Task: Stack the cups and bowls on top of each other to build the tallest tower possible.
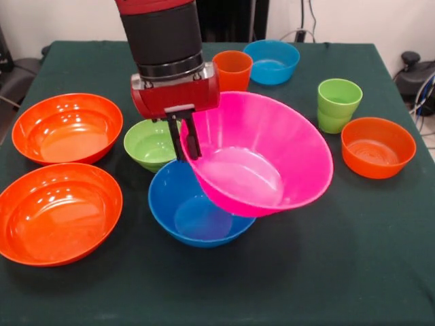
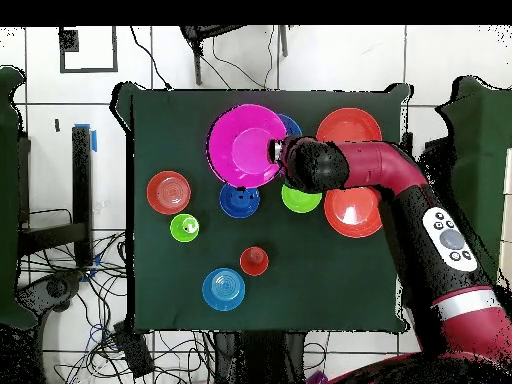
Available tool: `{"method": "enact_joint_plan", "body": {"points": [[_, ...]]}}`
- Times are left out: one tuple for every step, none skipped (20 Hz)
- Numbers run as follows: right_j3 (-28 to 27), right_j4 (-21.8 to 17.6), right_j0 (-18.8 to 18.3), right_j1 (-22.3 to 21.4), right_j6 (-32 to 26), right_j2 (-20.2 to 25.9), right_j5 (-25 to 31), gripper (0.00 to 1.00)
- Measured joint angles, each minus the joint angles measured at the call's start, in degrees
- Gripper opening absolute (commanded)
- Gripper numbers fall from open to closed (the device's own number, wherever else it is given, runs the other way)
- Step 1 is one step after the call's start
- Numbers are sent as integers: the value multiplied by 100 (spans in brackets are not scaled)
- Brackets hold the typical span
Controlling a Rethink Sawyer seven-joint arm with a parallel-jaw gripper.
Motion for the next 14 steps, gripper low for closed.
{"method": "enact_joint_plan", "body": {"points": [[0,-50,-20,48,0,32,-12,0],[0,-99,-38,97,0,75,-15,0],[-1,-148,-56,145,0,118,-18,0],[-1,-159,-60,162,0,135,-18,0],[-2,-169,-61,172,0,146,-18,0],[-1,-188,-62,192,0,173,-18,0],[-1,-215,-61,212,0,218,-17,0],[-1,-222,-61,215,0,233,-17,0],[-1,-236,-61,216,0,249,-16,0],[-1,-249,-61,217,0,266,-16,0],[-1,-262,-61,218,0,282,-16,0],[-2,-272,-61,218,0,294,-16,0],[-2,-282,-61,218,0,304,-16,0],[-2,-308,-61,220,0,325,-16,0]]}}
